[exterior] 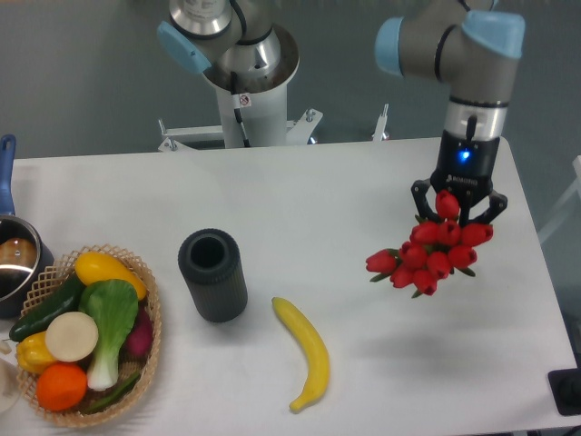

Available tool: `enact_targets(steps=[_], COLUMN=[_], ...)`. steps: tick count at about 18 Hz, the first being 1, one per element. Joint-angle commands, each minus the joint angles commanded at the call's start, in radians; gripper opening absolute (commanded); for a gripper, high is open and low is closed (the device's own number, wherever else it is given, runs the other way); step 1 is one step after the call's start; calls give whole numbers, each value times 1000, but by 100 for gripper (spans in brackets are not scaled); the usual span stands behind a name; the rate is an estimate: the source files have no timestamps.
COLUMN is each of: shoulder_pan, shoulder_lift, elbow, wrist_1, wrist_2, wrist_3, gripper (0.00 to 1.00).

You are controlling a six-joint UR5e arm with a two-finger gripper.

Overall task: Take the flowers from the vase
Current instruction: 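Carry the tulips away from the vase and hold them above the table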

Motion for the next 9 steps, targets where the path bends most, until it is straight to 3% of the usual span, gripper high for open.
enact_targets(steps=[3, 5, 9], shoulder_pan=[-31, -52, -107], shoulder_lift=[-17, -31, -57], elbow=[35, 66, 120], wrist_1=[-45, -64, -169], wrist_2=[138, 172, 312], wrist_3=[-38, -61, -64], gripper=[0, 0, 0])
